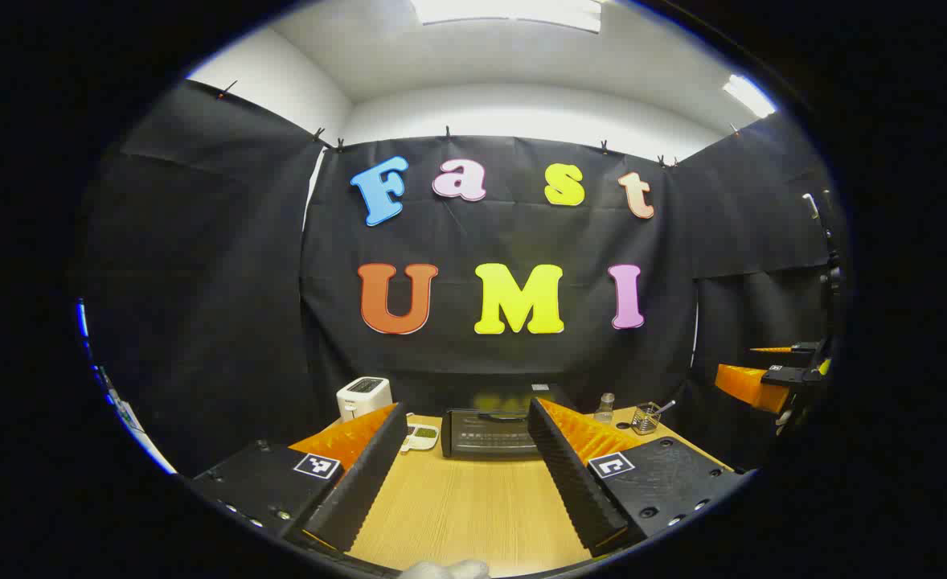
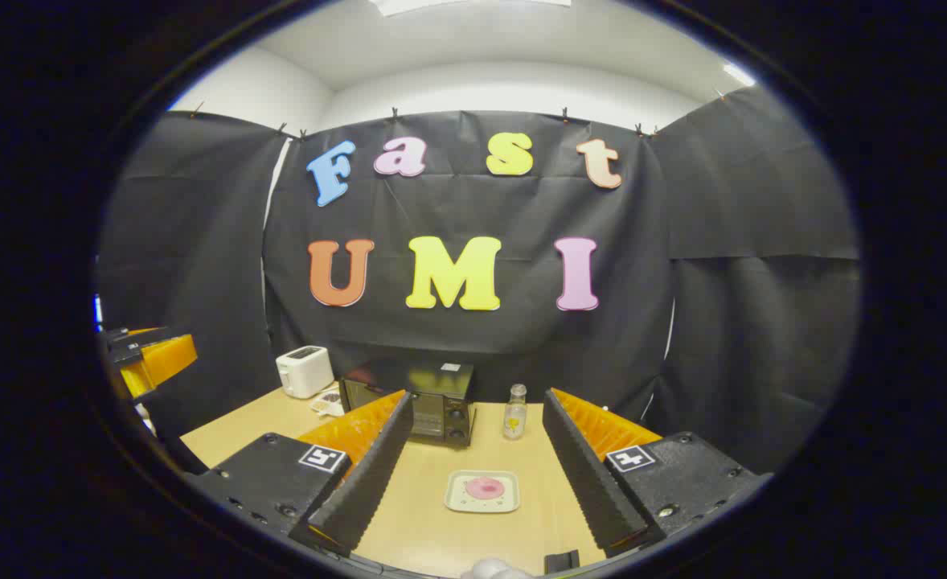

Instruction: Open the electric oven with the left hand, put the food in, and close the electric oven.

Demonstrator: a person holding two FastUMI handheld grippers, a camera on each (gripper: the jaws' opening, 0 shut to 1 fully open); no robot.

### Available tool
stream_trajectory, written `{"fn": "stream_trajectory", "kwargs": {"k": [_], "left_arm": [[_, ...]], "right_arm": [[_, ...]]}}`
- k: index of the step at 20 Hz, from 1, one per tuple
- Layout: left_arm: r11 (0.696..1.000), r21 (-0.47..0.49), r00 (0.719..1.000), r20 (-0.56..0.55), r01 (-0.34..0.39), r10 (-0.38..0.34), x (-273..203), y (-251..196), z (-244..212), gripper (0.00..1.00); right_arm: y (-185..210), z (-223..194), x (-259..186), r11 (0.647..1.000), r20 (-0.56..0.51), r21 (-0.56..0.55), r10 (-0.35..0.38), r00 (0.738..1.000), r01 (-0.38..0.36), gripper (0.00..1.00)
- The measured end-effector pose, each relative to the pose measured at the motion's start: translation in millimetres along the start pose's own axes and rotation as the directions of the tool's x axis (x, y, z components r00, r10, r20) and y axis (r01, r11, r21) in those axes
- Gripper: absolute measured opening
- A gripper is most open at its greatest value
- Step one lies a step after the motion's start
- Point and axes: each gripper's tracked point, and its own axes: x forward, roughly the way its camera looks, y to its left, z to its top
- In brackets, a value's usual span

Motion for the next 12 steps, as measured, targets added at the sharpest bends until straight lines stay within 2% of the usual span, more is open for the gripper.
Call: {"fn": "stream_trajectory", "kwargs": {"k": [1, 12], "left_arm": [[1.000, 0.003, 1.000, 0.001, 0.009, -0.009, 1.4, -1.5, 0.7, 0.96], [0.999, 0.022, 1.000, -0.010, 0.029, -0.029, 6.9, 5.6, -2.2, 0.96]], "right_arm": [[-0.4, -0.2, -1.4, 1.000, -0.001, -0.003, -0.004, 1.000, 0.004, 1.00], [9.3, -0.6, -2.3, 1.000, 0.004, -0.014, -0.010, 1.000, 0.010, 1.00]]}}
